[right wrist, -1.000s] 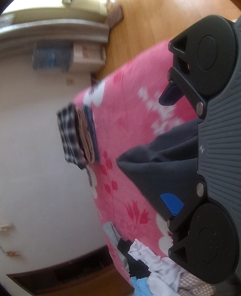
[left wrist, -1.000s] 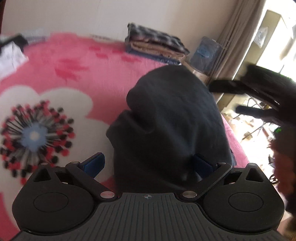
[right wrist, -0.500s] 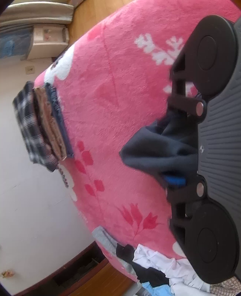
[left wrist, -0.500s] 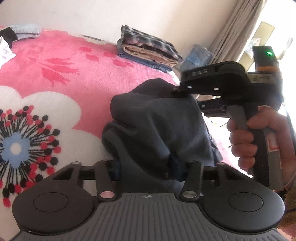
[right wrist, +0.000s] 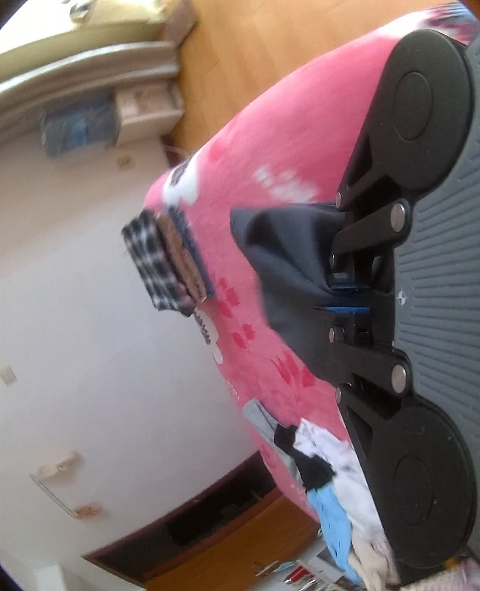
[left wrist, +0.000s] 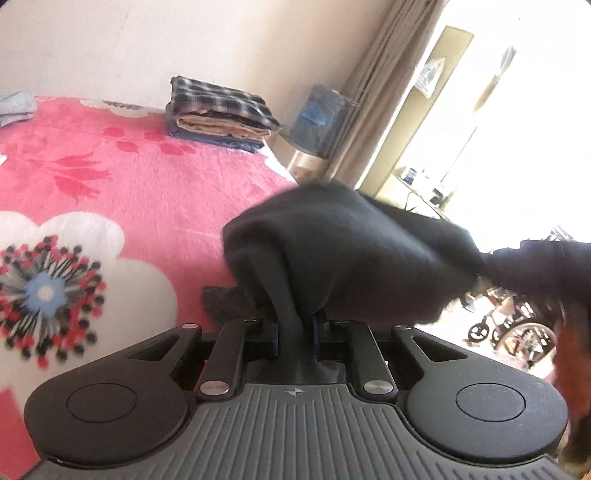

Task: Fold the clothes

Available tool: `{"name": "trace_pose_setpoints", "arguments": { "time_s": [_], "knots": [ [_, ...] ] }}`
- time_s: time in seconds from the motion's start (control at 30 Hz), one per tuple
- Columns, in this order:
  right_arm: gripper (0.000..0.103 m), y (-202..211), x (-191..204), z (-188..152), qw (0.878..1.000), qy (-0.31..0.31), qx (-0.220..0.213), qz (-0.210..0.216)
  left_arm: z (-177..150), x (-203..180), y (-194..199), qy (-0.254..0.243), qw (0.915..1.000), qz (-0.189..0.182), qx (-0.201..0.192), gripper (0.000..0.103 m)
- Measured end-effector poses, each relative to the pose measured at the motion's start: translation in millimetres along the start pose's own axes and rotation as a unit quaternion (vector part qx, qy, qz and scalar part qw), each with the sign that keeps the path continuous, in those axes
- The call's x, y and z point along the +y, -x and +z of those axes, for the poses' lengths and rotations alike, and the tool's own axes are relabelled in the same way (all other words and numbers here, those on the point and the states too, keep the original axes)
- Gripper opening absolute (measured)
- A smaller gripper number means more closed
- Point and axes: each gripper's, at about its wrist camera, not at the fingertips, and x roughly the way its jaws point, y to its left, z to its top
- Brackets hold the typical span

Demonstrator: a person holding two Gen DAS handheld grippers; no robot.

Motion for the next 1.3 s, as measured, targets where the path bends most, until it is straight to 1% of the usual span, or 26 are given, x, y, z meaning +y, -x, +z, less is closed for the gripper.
{"name": "trace_pose_setpoints", "arguments": {
  "time_s": [0.03,0.1,0.17,0.23,0.27,0.3,0.33,0.37,0.4,0.43,0.47,0.53,0.6,0.7,0.73,0.77,0.8,0.87,0.9,0.97,1.1,1.13,1.2,1.23,1.27,1.3],
  "knots": [
    [0.009,17,-1,-12,1.0,-0.012,0.005,-0.001,-3,-2,7,0.003,0.9999,-0.001,0.01,0.014],
    [0.009,41,-3,-39,0.999,-0.04,0.03,0.0,-9,-7,20,0.009,0.9995,-0.002,0.03,0.014],
    [0.009,59,-3,-66,0.996,-0.061,0.061,0.0,-21,-8,30,0.017,0.9974,-0.001,0.07,0.015],
    [0.009,66,-2,-90,0.991,-0.084,0.106,-0.001,-34,-5,37,0.038,0.9937,0.0,0.106,0.022],
    [0.011,69,-3,-102,0.987,-0.1,0.128,-0.008,-40,-3,41,0.052,0.9912,0.001,0.122,0.029],
    [0.012,71,-4,-111,0.983,-0.111,0.148,-0.013,-44,2,43,0.061,0.9897,0.001,0.129,0.034],
    [0.016,74,-5,-120,0.977,-0.123,0.171,-0.019,-48,6,48,0.071,0.989,0.002,0.13,0.036],
    [0.024,77,-6,-128,0.973,-0.132,0.189,-0.024,-49,10,51,0.079,0.9892,0.006,0.123,0.042],
    [0.027,84,-6,-133,0.971,-0.133,0.196,-0.028,-50,15,53,0.086,0.9894,0.009,0.117,0.05],
    [0.032,92,-6,-137,0.971,-0.131,0.199,-0.034,-50,19,55,0.094,0.9894,0.013,0.11,0.054],
    [0.039,103,-4,-138,0.973,-0.12,0.191,-0.041,-49,24,53,0.102,0.9893,0.015,0.103,0.056],
    [0.044,123,1,-131,0.98,-0.096,0.166,-0.061,-48,30,48,0.113,0.9885,0.017,0.099,0.056],
    [0.046,140,5,-120,0.985,-0.079,0.137,-0.075,-47,35,41,0.12,0.9879,0.017,0.098,0.056],
    [0.05,140,8,-97,0.989,-0.066,0.111,-0.072,-51,38,35,0.126,0.9866,0.015,0.102,0.057],
    [0.056,130,10,-89,0.99,-0.06,0.107,-0.068,-53,39,32,0.126,0.9861,0.015,0.106,0.057],
    [0.067,120,11,-80,0.991,-0.055,0.104,-0.065,-55,41,28,0.123,0.9859,0.017,0.112,0.057],
    [0.071,108,13,-72,0.992,-0.05,0.099,-0.062,-56,41,28,0.119,0.986,0.017,0.116,0.057],
    [0.081,71,18,-63,0.994,-0.043,0.088,-0.049,-57,41,26,0.114,0.9859,0.013,0.122,0.057],
    [0.083,48,17,-55,0.994,-0.045,0.087,-0.042,-58,42,25,0.115,0.9854,0.011,0.125,0.057],
    [0.086,6,13,-43,0.994,-0.054,0.091,-0.041,-59,44,23,0.117,0.9845,0.008,0.13,0.057],
    [0.086,-65,-12,-33,0.987,-0.088,0.116,-0.068,-61,53,18,0.128,0.9825,0.011,0.135,0.057],
    [0.084,-78,-21,-34,0.983,-0.111,0.133,-0.06,-61,53,16,0.129,0.9823,0.011,0.136,0.057],
    [0.065,-92,-36,-40,0.974,-0.16,0.159,-0.032,-62,54,13,0.129,0.982,0.011,0.138,0.057],
    [0.047,-93,-41,-44,0.969,-0.183,0.163,-0.01,-62,53,12,0.126,0.9821,0.012,0.139,0.057],
    [0.029,-90,-42,-47,0.969,-0.188,0.16,0.001,-62,52,11,0.123,0.9823,0.013,0.14,0.057],
    [0.024,-83,-39,-48,0.972,-0.178,0.153,0.002,-62,51,12,0.12,0.9828,0.014,0.14,0.057]
  ]
}}
